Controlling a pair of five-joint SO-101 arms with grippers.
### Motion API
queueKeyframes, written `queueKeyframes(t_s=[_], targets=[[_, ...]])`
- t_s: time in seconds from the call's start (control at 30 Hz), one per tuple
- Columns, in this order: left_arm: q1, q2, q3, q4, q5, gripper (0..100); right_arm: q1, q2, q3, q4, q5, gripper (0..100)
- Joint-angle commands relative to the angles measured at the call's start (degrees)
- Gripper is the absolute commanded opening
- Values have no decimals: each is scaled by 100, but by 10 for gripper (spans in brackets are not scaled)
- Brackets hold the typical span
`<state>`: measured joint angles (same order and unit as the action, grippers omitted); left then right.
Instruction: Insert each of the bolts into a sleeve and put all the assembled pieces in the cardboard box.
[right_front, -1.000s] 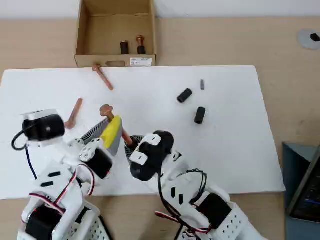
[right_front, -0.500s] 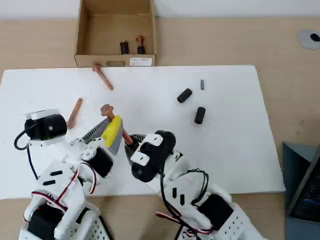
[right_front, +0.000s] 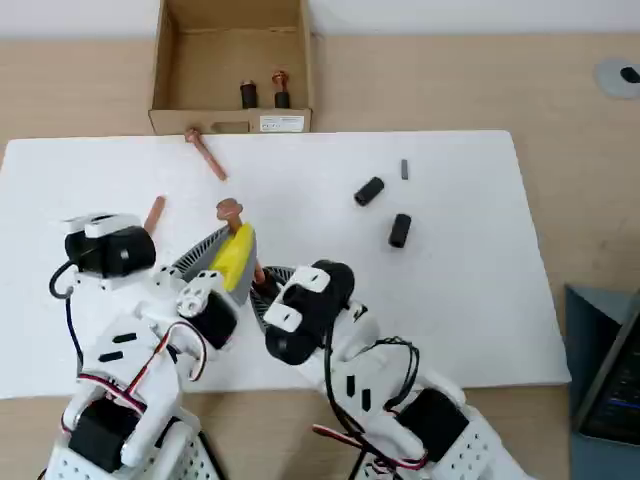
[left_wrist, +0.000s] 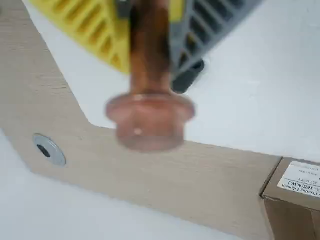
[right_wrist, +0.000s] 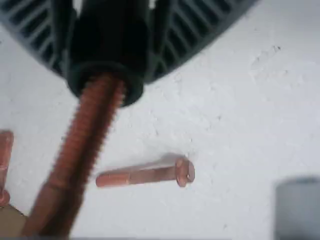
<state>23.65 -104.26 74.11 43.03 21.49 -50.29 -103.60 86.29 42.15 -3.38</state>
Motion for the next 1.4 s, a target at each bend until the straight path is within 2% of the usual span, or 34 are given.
queueKeyframes(t_s=[0.0, 0.1, 0.33, 0.63, 0.77, 0.97, 1.23, 1.37], targets=[[35, -31, -35, -79, -149, 1, -48, -541, -488, -105, -18, 9], [132, -31, -193, 229, -158, 1, -48, -541, -479, -105, -18, 9], [1020, -31, -826, 1521, -123, 1, -40, -541, -435, -105, -26, 9], [1275, -31, -888, 2268, -132, 2, -40, -532, -435, -105, -26, 9], [1222, -31, -853, 2268, -123, 27, -40, -523, -435, -105, -26, 9], [668, -4, -993, 2277, -149, 217, -31, -523, -418, -105, -26, 9], [404, -4, -1415, 2497, -167, 217, -22, -541, -242, -105, -44, 9], [35, -4, -1758, 2629, -290, 216, -22, -541, -242, -105, -44, 9]])
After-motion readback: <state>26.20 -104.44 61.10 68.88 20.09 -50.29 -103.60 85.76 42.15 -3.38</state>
